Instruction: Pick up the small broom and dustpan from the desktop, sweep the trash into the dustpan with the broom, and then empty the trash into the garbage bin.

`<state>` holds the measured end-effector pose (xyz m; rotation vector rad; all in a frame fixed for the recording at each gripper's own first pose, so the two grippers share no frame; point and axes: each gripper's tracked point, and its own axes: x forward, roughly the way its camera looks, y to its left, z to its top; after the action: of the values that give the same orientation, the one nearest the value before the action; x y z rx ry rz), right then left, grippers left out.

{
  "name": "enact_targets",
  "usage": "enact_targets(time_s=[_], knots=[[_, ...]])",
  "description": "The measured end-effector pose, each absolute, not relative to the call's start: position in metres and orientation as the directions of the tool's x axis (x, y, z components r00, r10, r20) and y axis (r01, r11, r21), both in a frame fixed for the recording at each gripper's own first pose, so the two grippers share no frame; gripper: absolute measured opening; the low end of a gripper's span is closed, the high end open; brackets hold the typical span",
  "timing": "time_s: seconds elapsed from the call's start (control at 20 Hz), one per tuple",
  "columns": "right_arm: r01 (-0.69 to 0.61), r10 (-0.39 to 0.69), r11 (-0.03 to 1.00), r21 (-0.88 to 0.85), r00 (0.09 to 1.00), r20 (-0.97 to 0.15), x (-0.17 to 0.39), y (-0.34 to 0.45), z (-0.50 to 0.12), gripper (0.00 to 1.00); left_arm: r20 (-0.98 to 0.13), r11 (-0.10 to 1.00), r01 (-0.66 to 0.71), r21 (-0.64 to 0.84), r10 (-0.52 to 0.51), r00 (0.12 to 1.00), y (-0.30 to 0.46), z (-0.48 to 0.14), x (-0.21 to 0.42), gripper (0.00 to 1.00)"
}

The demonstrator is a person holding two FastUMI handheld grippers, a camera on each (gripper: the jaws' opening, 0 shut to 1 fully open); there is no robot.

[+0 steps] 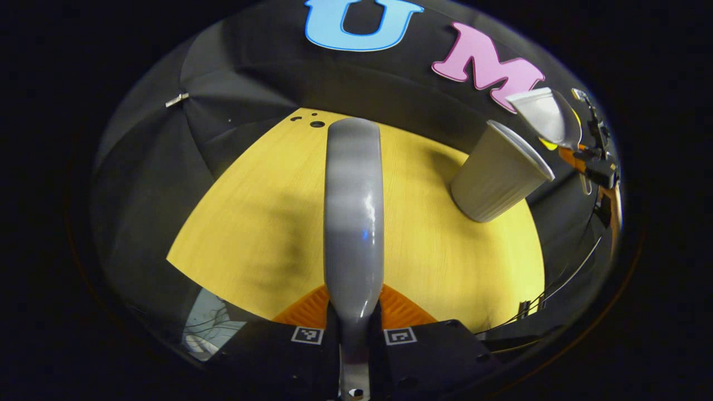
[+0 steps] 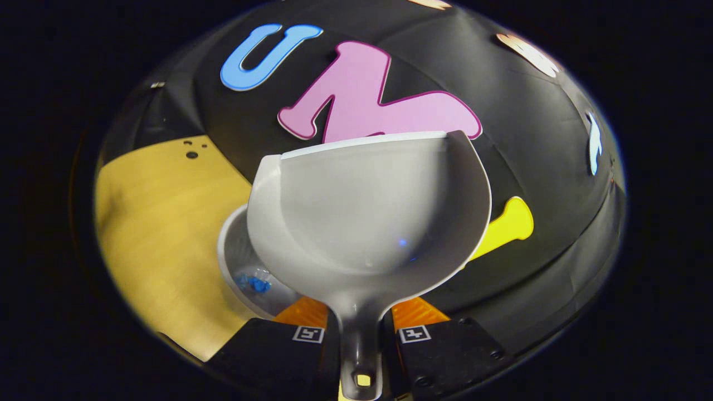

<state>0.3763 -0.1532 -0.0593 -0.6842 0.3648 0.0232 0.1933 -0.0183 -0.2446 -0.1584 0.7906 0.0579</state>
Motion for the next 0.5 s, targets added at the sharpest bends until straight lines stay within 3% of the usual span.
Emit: enact_targets(time_s=[0.5], knots=[[-0.284,0.141,0.917,-0.280,0.888,-0.437,0.283,-0.030,-0.044,0.34,-0.693,0.999,0.001,-0.045,-0.032,0.720,0.002,-0.245,0.224,0.25]])
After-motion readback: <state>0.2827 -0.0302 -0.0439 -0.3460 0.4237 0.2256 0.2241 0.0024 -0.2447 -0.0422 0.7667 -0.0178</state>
